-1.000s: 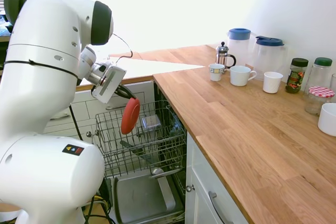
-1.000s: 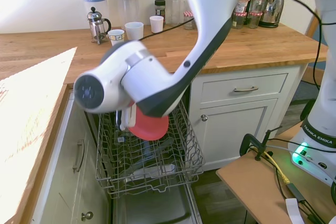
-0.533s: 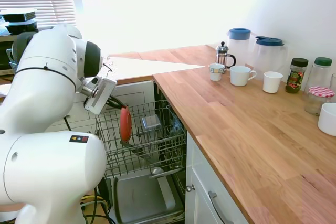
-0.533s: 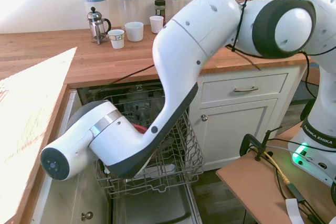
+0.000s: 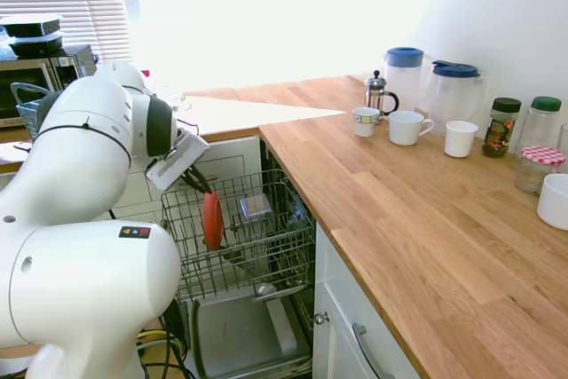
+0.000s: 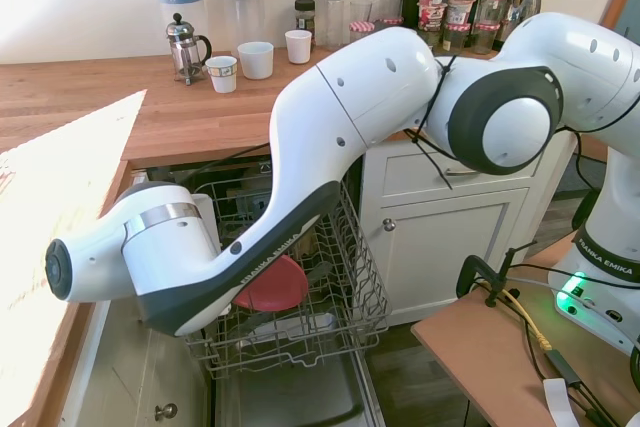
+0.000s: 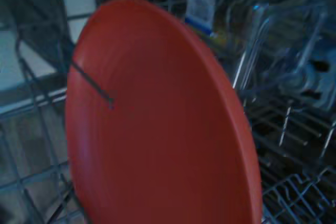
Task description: Put the plate in the dishwasher
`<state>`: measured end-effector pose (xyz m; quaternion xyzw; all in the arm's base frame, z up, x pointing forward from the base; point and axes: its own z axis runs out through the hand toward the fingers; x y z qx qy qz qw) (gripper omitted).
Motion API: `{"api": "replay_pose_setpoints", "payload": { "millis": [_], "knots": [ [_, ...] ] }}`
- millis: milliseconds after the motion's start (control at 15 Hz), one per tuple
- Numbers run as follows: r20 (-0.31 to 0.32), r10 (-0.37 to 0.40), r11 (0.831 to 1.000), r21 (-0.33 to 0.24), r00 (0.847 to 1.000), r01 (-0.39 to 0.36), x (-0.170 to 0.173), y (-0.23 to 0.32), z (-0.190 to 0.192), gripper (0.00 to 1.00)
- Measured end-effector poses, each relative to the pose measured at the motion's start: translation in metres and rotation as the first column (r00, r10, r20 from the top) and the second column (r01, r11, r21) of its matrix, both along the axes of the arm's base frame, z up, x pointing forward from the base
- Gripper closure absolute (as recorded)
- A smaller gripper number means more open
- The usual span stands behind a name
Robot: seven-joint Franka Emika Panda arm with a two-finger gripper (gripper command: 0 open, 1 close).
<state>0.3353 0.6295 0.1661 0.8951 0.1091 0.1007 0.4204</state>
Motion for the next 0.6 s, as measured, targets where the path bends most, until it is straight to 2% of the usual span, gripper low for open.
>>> {"api": "replay_pose_setpoints", "payload": {
  "millis": [133,267,600],
  "knots": [
    [-0.094,-0.044,0.999,-0.012,0.995,0.043,0.002,-0.004,0.002,0.0],
    [-0.154,-0.058,0.998,-0.017,0.986,0.056,0.0,-0.004,0.003,0.0],
    [-0.234,-0.085,0.996,-0.01,0.969,0.085,0.006,-0.004,0.019,0.0]
  ]
}}
